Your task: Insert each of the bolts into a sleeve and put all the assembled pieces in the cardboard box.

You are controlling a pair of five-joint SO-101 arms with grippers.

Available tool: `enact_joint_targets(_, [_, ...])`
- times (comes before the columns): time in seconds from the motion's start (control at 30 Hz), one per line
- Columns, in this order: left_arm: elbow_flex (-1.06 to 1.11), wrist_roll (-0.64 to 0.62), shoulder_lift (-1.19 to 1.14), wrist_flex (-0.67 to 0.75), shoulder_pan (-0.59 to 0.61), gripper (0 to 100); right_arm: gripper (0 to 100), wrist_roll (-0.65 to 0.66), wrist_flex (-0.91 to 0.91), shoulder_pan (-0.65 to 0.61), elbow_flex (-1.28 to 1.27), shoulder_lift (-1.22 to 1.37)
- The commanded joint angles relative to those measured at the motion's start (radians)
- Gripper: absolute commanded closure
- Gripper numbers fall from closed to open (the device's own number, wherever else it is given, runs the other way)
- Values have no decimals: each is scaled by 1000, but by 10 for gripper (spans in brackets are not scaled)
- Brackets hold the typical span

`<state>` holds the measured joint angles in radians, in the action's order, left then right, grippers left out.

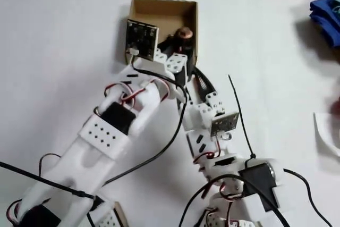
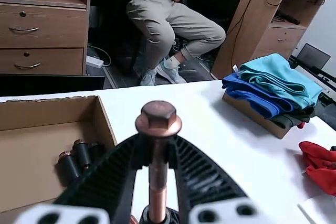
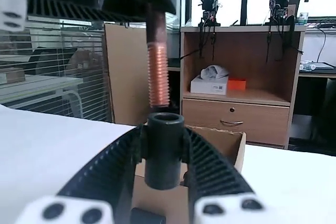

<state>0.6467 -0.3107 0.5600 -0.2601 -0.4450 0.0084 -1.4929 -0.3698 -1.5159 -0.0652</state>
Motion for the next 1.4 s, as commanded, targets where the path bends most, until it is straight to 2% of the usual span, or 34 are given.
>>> enact_joint_targets(0.0, [-48, 8, 3, 25, -9, 975, 979, -11, -25, 8, 28, 1])
enact_joint_targets(0.13, [-53, 17, -37, 21, -12, 975, 979, -11, -25, 8, 28, 1])
enact_joint_targets(0.27, [-54, 81, -101, 21, -15, 975, 979, -9, -25, 13, 28, 1])
enact_joint_targets(0.5, [-50, 86, -118, 20, -15, 975, 979, -8, -25, 15, 28, -1])
enact_joint_targets(0.67, [-56, 127, -120, -68, -23, 975, 979, 123, -25, 8, 49, 1])
enact_joint_targets(0.77, [-50, 198, -117, -97, -31, 975, 979, 124, -25, 8, 52, 1])
enact_joint_targets(1.37, [-56, 201, -118, -92, -28, 972, 979, 124, -25, 8, 52, 1])
